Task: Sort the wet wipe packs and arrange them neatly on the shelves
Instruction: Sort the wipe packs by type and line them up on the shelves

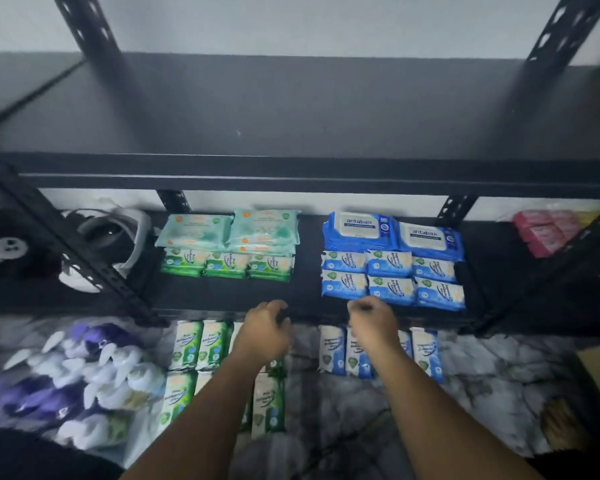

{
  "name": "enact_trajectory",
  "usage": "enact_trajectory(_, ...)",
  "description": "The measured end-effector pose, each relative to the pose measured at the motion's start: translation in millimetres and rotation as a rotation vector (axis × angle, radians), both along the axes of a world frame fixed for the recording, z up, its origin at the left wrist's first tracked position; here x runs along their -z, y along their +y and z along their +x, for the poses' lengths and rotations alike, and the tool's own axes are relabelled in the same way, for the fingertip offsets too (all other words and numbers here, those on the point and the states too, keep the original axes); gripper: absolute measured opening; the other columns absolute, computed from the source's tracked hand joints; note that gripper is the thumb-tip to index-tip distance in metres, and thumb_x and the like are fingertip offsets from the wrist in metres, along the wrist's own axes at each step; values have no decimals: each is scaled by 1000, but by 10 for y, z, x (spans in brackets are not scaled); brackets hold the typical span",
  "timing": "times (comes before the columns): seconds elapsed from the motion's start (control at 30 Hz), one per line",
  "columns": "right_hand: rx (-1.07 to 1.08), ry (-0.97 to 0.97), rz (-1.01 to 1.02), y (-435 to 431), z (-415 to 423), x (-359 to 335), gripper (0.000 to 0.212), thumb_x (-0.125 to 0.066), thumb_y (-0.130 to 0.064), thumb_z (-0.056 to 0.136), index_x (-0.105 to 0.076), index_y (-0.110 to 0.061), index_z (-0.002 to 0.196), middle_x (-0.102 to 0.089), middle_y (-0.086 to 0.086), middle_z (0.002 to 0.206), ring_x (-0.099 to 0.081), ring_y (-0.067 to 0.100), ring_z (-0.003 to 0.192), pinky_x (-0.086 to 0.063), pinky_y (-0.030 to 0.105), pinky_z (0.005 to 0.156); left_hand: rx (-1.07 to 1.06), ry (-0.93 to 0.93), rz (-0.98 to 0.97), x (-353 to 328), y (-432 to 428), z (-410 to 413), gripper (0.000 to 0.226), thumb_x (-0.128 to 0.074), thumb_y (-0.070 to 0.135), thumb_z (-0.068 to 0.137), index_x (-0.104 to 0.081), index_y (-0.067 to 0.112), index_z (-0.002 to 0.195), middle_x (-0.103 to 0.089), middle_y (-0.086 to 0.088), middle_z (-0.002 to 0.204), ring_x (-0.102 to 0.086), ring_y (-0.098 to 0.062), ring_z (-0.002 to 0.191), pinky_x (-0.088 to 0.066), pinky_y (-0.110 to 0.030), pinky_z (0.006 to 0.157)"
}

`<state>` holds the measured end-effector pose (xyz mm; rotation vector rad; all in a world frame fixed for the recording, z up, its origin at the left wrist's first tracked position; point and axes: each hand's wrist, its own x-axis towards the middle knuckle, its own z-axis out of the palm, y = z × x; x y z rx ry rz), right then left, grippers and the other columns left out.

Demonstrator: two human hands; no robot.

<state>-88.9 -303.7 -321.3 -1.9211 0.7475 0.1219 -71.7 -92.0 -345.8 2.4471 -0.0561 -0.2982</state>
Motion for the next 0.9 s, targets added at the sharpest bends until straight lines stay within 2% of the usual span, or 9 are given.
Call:
enact_trajectory(0.13, -26, -15, 84, 248, 136, -208, 13, -54, -23, 92, -67, -23, 90, -70, 1, 95, -65, 21, 79, -51, 31, 67, -34, -30, -28, -262, 273, 98, 55, -51, 40, 84, -64, 12, 130, -66, -11, 123, -64, -28, 113, -50, -39, 100)
enact_trajectory(0.2, -37, -24, 87, 331, 258, -269, 14, -55, -20, 92, -69, -21, 92, -70, 1, 97, -66, 22, 82, -50, 29, 69, -51, -31, -58, -361, 386, 198, 56, -51, 41, 85, -63, 12, 130, -67, -10, 125, -64, -26, 116, -50, -40, 101)
enact_trajectory(0.37, -86, -55, 45, 495, 758, -221, 13, -59, -32, 93, -67, -21, 93, -73, 3, 93, -68, 21, 83, -44, 26, 61, -93, -39, -127, -325, 582, 595, 38, -58, 25, 95, -62, 14, 130, -69, -10, 122, -66, -27, 113, -52, -37, 99)
enact_trajectory(0.43, -110, -74, 33, 557, 994, -135, 12, -61, -34, 93, -66, -24, 89, -72, 1, 93, -67, 21, 87, -49, 30, 69, -141, -37, -143, -261, 639, 812, 34, -59, 23, 98, -61, 15, 131, -68, -9, 120, -67, -28, 103, -51, -29, 88)
enact_trajectory(0.53, -145, -96, -15, 621, 1400, 44, 12, -62, -38, 90, -65, -26, 90, -73, 0, 95, -67, 22, 90, -54, 38, 83, -305, -11, -266, -172, 704, 1191, 34, -58, 27, 99, -58, 20, 132, -64, -6, 123, -65, -27, 100, -52, -32, 84)
enact_trajectory(0.6, -170, -108, -35, 668, 1694, 178, 17, -63, -40, 91, -63, -27, 103, -71, -2, 97, -67, 19, 90, -54, 38, 85, -377, -26, -317, -47, 752, 1462, 37, -60, 29, 98, -56, 22, 134, -61, -5, 127, -62, -24, 107, -50, -32, 89)
enact_trajectory(0.73, -124, -133, -22, 759, 2171, 456, 52, -62, -45, 90, -48, -29, 137, -57, -11, 96, -60, 16, 96, -48, 36, 89, -389, -86, -333, 180, 833, 1936, 49, -62, 33, 97, -50, 18, 143, -57, 4, 131, -53, -10, 117, -40, -20, 94)
enact_trajectory(0.83, -94, -142, -9, 821, 2440, 648, 67, -61, -52, 88, -38, -31, 147, -59, -1, 122, -58, 21, 113, -48, 38, 94, -344, -103, -337, 311, 903, 2277, 49, -61, 42, 98, -53, 20, 141, -62, 9, 128, -56, 5, 102, -40, -10, 84)
enact_trajectory(0.9, -131, -117, -16, 863, 2606, 737, 73, -60, -59, 85, -36, -34, 149, -53, 0, 139, -55, 21, 122, -47, 42, 100, -285, -112, -274, 386, 935, 2467, 43, -57, 54, 96, -61, 25, 128, -68, 12, 110, -63, 11, 82, -41, -4, 69)
